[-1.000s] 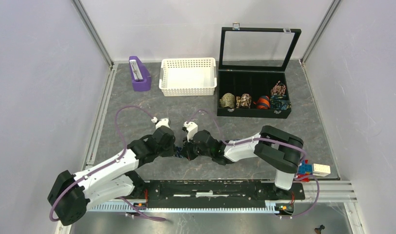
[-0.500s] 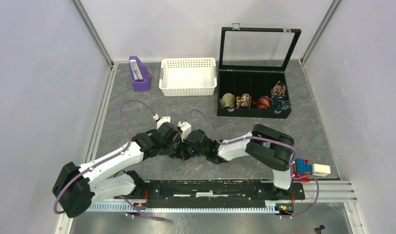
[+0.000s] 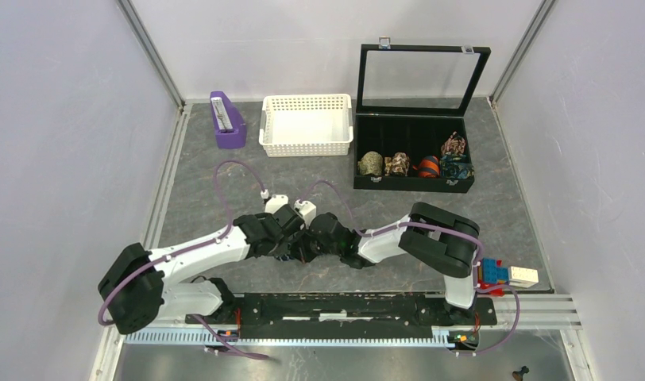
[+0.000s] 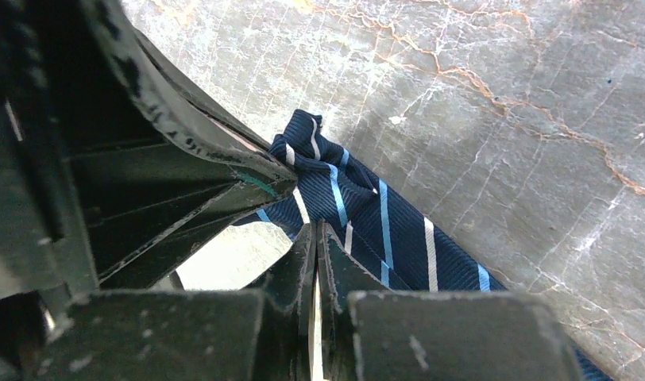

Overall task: Roll the ties
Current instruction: Roll the tie at the center of the board.

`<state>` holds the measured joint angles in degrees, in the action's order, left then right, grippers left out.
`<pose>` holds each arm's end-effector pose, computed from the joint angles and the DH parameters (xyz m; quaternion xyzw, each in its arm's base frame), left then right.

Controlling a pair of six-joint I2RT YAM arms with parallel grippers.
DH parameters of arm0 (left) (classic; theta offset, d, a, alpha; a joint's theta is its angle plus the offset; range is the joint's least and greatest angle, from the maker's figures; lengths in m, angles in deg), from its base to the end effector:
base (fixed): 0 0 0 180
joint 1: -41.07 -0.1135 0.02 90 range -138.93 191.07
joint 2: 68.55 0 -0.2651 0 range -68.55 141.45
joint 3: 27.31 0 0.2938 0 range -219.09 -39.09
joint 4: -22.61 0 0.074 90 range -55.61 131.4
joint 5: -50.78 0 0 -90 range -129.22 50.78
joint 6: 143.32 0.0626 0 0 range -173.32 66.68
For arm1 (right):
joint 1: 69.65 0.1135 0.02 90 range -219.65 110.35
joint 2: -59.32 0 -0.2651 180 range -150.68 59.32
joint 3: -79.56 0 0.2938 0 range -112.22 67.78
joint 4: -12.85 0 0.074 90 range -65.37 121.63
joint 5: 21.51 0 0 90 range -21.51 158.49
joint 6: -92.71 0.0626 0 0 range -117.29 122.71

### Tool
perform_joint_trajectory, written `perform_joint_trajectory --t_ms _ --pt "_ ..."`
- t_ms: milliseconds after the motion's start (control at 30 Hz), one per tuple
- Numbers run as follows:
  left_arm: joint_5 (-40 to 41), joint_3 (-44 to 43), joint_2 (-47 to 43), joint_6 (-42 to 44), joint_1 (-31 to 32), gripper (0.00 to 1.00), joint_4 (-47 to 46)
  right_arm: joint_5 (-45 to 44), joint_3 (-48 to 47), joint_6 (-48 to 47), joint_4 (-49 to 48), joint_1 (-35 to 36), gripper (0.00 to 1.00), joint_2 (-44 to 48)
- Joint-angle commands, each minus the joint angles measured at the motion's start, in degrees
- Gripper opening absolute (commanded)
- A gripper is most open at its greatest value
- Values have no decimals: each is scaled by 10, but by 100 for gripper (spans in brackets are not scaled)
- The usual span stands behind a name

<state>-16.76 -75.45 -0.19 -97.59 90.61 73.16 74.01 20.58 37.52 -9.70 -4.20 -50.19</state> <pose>0.1748 -0.1681 0.1339 0.0120 0.9675 0.0116 0.2521 0.1672 0.3806 0.0726 -0.2501 0.8191 0.4214 0.2982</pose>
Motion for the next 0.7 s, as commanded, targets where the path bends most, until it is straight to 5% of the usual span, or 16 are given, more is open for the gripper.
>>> perform_joint_trajectory --t_ms 0,667 --pt "38 -35 -9 -29 6 2 14 -7 11 2 -23 -2 4 11" --pt "20 -33 -24 -39 10 2 16 41 -34 23 -57 -12 4 -39"
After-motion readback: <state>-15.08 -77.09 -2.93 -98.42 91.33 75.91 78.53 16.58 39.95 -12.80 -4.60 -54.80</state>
